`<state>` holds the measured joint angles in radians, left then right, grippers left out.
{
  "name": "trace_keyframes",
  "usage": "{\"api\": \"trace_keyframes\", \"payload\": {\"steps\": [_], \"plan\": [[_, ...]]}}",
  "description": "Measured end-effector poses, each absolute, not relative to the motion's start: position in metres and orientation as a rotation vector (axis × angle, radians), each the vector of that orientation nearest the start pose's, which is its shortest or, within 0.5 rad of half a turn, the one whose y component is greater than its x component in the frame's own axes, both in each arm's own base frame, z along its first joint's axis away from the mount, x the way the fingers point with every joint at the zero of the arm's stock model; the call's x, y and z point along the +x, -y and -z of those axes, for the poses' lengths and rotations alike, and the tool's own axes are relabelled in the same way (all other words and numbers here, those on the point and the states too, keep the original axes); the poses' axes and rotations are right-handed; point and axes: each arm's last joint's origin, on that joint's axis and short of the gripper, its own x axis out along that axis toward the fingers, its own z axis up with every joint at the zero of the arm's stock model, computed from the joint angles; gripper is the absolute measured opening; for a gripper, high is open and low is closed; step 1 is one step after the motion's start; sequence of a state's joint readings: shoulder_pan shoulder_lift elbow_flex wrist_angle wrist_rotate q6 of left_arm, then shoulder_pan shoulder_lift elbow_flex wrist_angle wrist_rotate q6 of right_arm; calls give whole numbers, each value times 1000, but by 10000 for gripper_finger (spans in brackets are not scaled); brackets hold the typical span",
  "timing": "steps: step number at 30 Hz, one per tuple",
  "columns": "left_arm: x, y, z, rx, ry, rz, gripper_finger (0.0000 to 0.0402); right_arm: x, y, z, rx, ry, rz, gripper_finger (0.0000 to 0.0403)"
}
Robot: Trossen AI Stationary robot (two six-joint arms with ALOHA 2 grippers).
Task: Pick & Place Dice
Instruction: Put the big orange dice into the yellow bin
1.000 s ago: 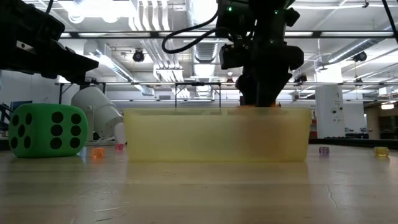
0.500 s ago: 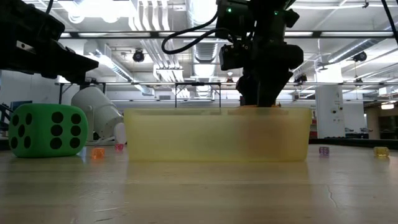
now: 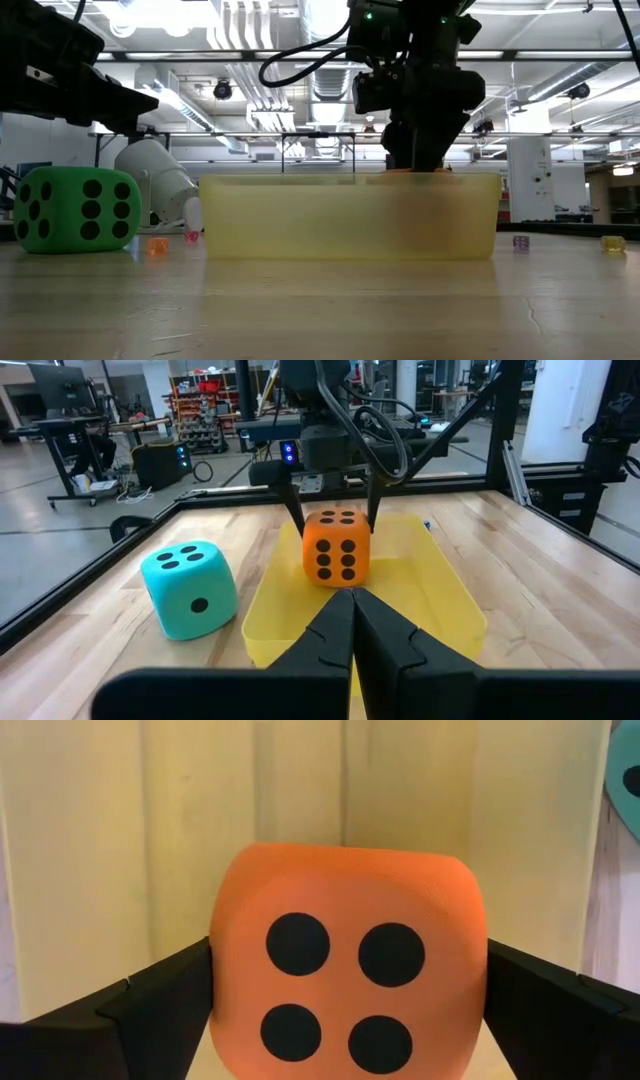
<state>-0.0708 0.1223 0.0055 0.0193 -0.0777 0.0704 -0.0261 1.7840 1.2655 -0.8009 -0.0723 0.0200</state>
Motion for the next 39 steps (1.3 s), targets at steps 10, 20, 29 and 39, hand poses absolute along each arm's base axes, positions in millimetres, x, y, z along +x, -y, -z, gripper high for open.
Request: {"api": "trace_keyframes", "payload": {"steps": [10,20,29,39], "plan": [[104,5,-157,78,-97,-3,8,339,7,-211,78,-1280,-11,400],[104,5,-157,77,-97,-4,8,336,7,-207,90,-1298,-12,400],[104,5,-157,77,-97,-3,8,336,4,-207,63,-1303,-69,400],[104,5,-157,75,-97,-4,8,334,4,-206,58,-1325,-51,371]]}}
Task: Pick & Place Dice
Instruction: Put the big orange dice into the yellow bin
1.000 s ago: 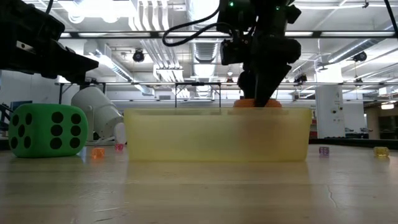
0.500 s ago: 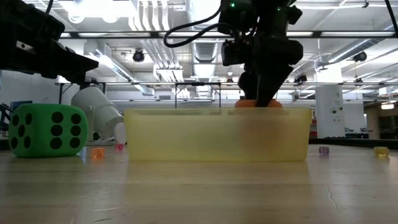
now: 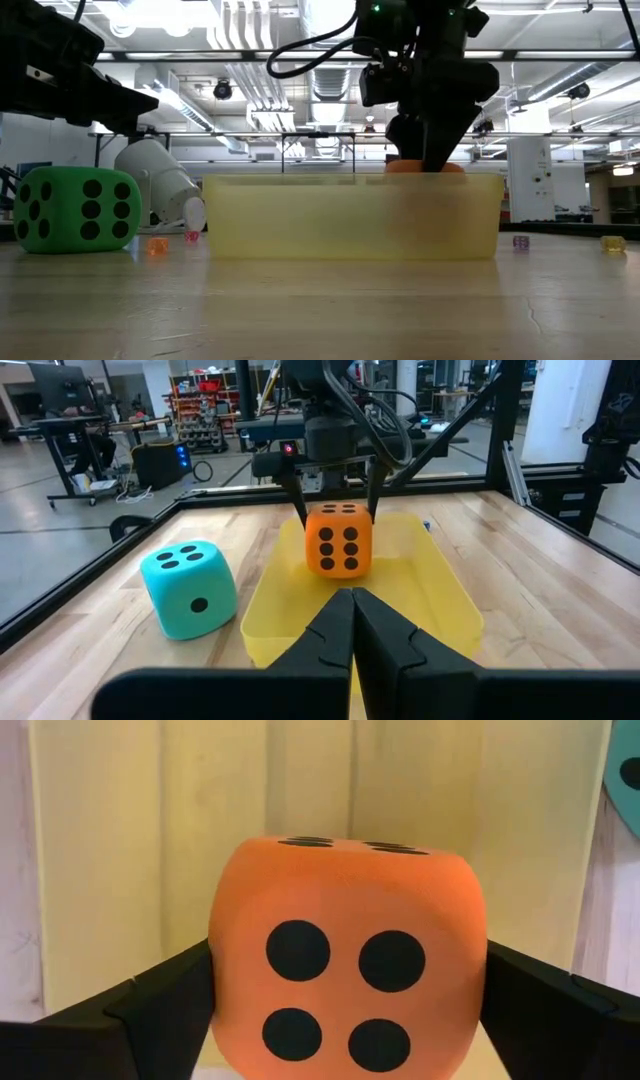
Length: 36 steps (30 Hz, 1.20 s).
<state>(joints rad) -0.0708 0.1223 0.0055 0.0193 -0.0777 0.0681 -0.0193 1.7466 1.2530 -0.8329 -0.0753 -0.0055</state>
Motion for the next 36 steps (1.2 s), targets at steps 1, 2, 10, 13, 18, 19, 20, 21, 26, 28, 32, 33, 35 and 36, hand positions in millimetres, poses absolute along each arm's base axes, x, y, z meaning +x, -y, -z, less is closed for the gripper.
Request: {"api": "trace_keyframes", "payload": {"steps": [1,2,10,13,18,19,20,21,26,28,32,33,35,36], "plan": [[104,5,-157,75,-97,-4,8,334,4,-206,60,-1325,-51,360],[104,5,-157,75,-97,-4,8,334,4,-206,60,-1325,-51,351],[104,5,-157,75,-97,-4,8,333,4,-206,72,-1328,-52,371],[104,5,-157,76,-98,-4,8,334,4,-206,75,-1325,-49,393],[104,5,-157,76,-97,-3,8,335,4,-207,75,-1314,-49,397],[104,5,-157,77,-97,-4,8,335,4,-207,76,-1313,-49,398],[104,5,-157,78,-98,-3,8,335,4,-207,78,-1313,-46,398],[104,5,-157,78,-97,-3,8,335,4,-207,75,-1316,-42,398],[104,5,-157,78,-98,-4,8,334,4,-207,64,-1318,-42,399],[104,5,-157,78,-97,-4,8,334,4,-207,57,-1318,-47,399],[104,5,-157,77,-97,-3,8,334,5,-207,28,-1323,-65,400],[104,5,-157,77,-97,-4,8,334,5,-207,23,-1323,-69,400],[104,5,-157,77,-98,-4,8,333,5,-209,30,-1317,-63,400],[104,5,-157,77,-97,-4,8,333,4,-211,38,-1311,-58,400]]}}
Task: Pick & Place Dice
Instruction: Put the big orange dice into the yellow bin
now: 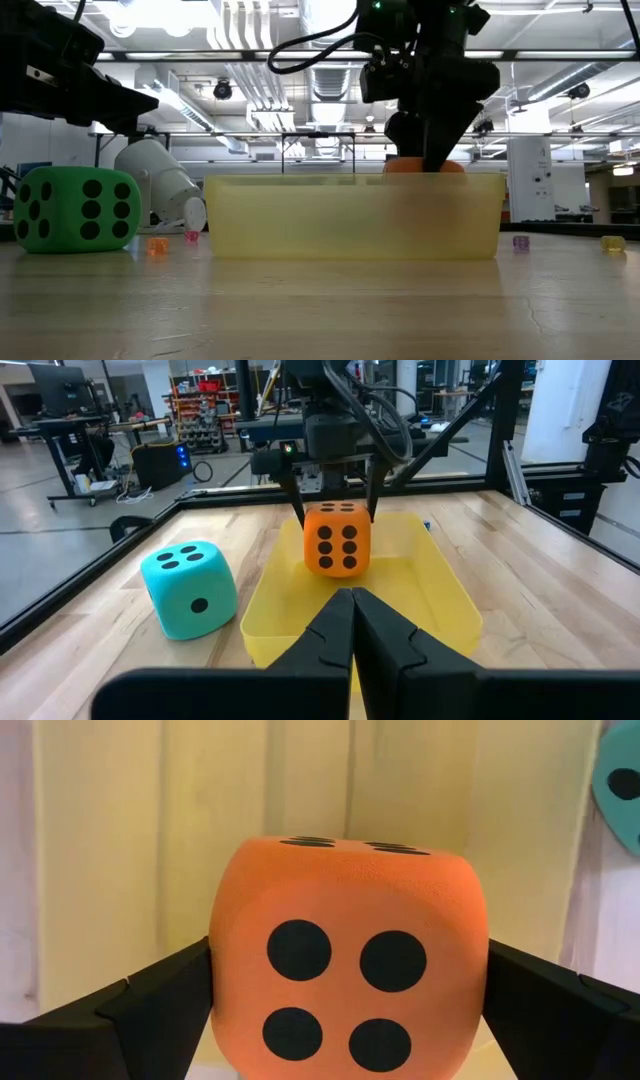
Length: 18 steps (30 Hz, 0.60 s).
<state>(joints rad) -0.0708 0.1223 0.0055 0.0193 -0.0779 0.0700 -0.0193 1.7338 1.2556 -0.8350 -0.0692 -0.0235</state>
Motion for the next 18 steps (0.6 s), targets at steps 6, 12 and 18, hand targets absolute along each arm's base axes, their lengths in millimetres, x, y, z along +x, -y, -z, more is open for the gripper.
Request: {"api": "trace_keyframes", "payload": {"steps": [6,12,18], "plan": [[104,5,-157,77,-97,-3,8,331,3,-219,76,-1303,-57,400],[104,5,-157,77,-97,-4,8,330,5,-218,-16,-1317,-9,400],[104,5,-157,77,-97,-4,8,330,3,-218,14,-1314,-82,400]]}}
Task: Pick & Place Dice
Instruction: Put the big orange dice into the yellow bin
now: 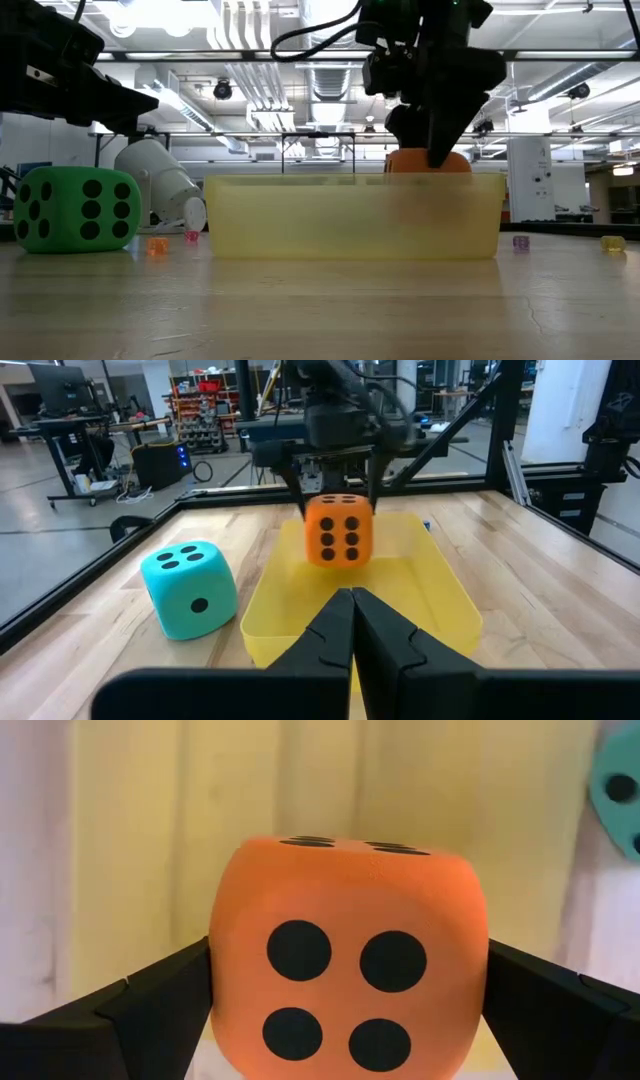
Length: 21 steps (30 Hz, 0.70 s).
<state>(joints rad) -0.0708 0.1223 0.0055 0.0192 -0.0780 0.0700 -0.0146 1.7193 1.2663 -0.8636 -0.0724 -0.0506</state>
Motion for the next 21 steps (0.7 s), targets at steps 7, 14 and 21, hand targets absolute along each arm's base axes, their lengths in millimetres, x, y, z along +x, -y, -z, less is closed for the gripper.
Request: {"api": "trace_keyframes", "payload": {"steps": [7,14,21], "plan": [[104,5,-157,77,-97,-4,8,330,3,-218,-9,-1310,-69,400],[104,5,-157,77,-97,-4,8,328,3,-214,6,-1324,-68,400],[104,5,-157,76,-97,-4,8,328,3,-213,6,-1321,-74,400]]}}
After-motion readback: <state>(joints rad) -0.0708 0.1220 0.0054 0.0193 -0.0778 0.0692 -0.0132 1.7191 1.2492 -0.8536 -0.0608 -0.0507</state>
